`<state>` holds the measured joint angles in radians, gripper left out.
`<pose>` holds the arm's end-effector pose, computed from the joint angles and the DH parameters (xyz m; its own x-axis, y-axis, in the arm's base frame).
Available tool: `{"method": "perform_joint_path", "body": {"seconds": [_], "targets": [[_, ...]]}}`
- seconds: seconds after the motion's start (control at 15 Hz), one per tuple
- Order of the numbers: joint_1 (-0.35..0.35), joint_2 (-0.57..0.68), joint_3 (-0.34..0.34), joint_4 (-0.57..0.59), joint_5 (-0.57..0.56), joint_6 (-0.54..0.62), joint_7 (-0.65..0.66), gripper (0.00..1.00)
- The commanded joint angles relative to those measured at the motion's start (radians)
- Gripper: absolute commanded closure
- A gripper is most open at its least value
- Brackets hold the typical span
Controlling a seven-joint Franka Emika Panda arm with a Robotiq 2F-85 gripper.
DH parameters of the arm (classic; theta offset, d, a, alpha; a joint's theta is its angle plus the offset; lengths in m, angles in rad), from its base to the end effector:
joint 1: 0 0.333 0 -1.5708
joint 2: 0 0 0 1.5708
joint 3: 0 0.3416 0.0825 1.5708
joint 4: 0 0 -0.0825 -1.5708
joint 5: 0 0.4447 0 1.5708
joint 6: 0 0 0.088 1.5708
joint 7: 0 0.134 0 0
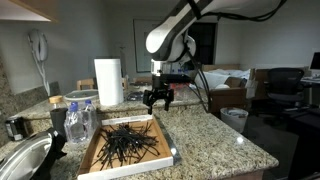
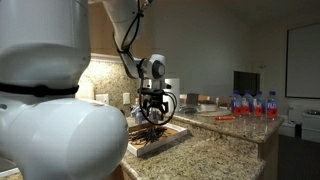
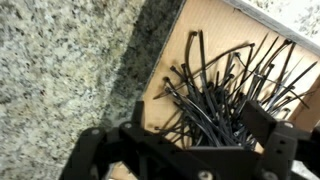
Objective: Put the black objects into the box
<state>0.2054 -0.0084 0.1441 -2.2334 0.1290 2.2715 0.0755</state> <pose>0.5402 0.2031 0.3406 0.9812 0.1900 0.0345 0.1926 -0.9758 -0.1038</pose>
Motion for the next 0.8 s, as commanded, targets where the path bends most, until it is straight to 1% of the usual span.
{"method": "perform_joint_path", "body": {"seconds": [0.0, 0.13, 0.27, 0.47, 0.73], "targets": [[-0.072, -0.179, -0.051, -0.222, 0.047, 0.078, -0.026, 0.00], [-0.121, -0.247, -0.097, -0.295, 0.001, 0.069, -0.035, 0.00], [-0.175, -0.322, -0.146, -0.345, -0.051, 0.020, -0.068, 0.00], [-0.230, -0.385, -0.210, -0.344, -0.106, -0.091, -0.154, 0.00], [-0.240, -0.439, -0.268, -0.294, -0.115, -0.280, -0.303, 0.00]]}}
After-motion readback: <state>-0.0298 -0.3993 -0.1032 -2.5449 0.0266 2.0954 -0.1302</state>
